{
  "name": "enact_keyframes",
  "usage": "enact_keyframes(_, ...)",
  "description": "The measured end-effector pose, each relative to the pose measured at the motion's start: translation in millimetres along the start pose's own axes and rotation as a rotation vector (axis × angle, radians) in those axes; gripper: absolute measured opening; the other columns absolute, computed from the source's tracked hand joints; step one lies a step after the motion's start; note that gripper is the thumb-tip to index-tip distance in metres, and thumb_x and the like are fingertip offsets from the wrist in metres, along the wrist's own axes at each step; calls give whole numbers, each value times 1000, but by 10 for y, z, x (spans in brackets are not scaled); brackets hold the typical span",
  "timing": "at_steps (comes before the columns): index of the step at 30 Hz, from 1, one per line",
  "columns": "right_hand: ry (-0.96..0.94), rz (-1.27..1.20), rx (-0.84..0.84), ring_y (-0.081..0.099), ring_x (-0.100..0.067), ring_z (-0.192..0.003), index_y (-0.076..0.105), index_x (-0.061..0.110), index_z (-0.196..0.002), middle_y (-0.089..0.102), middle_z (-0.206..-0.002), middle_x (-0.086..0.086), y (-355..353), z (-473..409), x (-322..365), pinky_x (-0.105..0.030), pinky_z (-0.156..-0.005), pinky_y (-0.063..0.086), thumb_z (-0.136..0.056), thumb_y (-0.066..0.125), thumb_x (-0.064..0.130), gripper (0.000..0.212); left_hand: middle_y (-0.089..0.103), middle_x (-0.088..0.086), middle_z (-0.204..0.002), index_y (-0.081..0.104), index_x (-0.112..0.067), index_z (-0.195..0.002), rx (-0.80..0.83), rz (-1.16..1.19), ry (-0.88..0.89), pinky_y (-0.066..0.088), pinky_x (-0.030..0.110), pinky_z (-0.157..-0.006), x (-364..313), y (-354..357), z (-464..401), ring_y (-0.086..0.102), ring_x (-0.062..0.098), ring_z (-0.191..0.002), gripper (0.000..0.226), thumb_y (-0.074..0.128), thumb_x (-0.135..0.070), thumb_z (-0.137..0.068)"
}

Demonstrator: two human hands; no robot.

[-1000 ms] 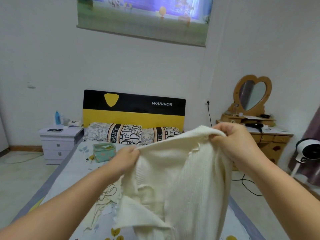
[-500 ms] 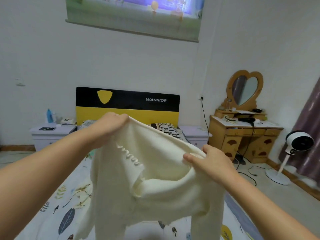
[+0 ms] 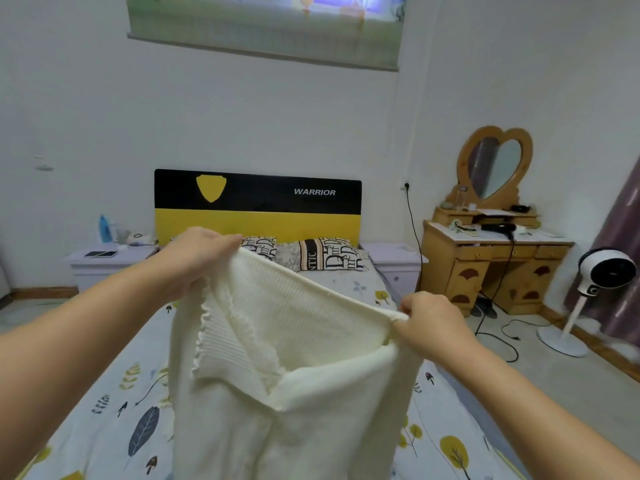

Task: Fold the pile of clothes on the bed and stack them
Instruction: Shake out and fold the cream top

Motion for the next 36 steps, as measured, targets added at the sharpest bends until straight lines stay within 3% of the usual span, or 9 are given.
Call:
enact_keyframes(6,26,-441,-56,43,-19,-61,61,0,-71,51,-65,-10,-196,-35,-186,-32,-59,31,-83,46,13,24,66,2,-69,59,-7,-64,380,-280,55,47,36,-83,273,29,168,62,17,-70,51,61,-58,-64)
enact_keyframes(9,78,-522,24,42,-20,-65,58,2,-77,47,-72,-10,-108,-43,-242,-31,-60,30,-86,45,17,21,71,10,-93,70,-7,-88,556,-360,44,50,35,-87,419,173,282,66,23,-86,51,65,-54,-69)
enact_keyframes(13,74,-500,36,41,-23,-65,50,13,-75,43,-70,-10,12,-29,-329,-33,-63,29,-86,46,21,14,68,12,-109,62,-2,-109,873,-324,-82,51,33,-90,699,332,468,65,24,-100,58,81,-25,-59)
enact_keyframes(15,56,-468,34,40,-21,-61,49,13,-68,42,-65,-9,54,-29,-389,-32,-61,29,-86,49,23,21,70,7,-103,64,-3,-103,1012,-397,-111,51,26,-84,878,392,549,66,19,-96,37,78,-8,-68)
enact_keyframes(18,39,-397,50,38,-19,-56,44,12,-61,39,-59,-7,133,-45,-464,-30,-56,25,-87,55,28,33,66,-3,-77,66,-14,-80,872,-475,-62,46,18,-71,1102,455,507,61,10,-74,11,75,-11,-75)
enact_keyframes(22,13,-331,98,38,-17,-52,47,8,-57,41,-55,-6,294,-108,-602,-28,-52,23,-86,61,38,43,41,-11,-51,53,-21,-57,544,-334,3,28,20,-50,1300,462,417,34,7,-48,31,70,-28,-82)
enact_keyframes(28,-72,-344,517,62,-14,-69,63,13,-86,67,-81,-2,502,-31,-684,-19,-58,48,-71,79,31,28,45,-9,-41,50,-21,-46,264,-509,20,28,17,-42,1572,478,461,40,1,-39,46,67,-51,-78)
enact_keyframes(32,-106,-436,651,66,-25,-87,66,9,-92,69,-97,-14,611,102,-746,-39,-82,53,-79,71,5,15,68,-9,-63,69,-16,-69,583,-276,-95,45,13,-57,1682,440,605,60,0,-60,33,77,-46,-60)
enact_keyframes(36,-65,-506,470,60,-23,-79,67,8,-83,67,-84,-12,686,155,-789,-34,-72,46,-88,60,4,10,73,12,-91,73,-8,-86,1008,-168,-223,54,30,-75,1743,375,881,69,22,-83,36,87,-26,-58)
Point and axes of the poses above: each hand's wrist, its own z-axis away from the middle knuckle, its own y-axis out of the palm, x = y × z, the point moved 5 cm from there along -z, towards the middle knuckle
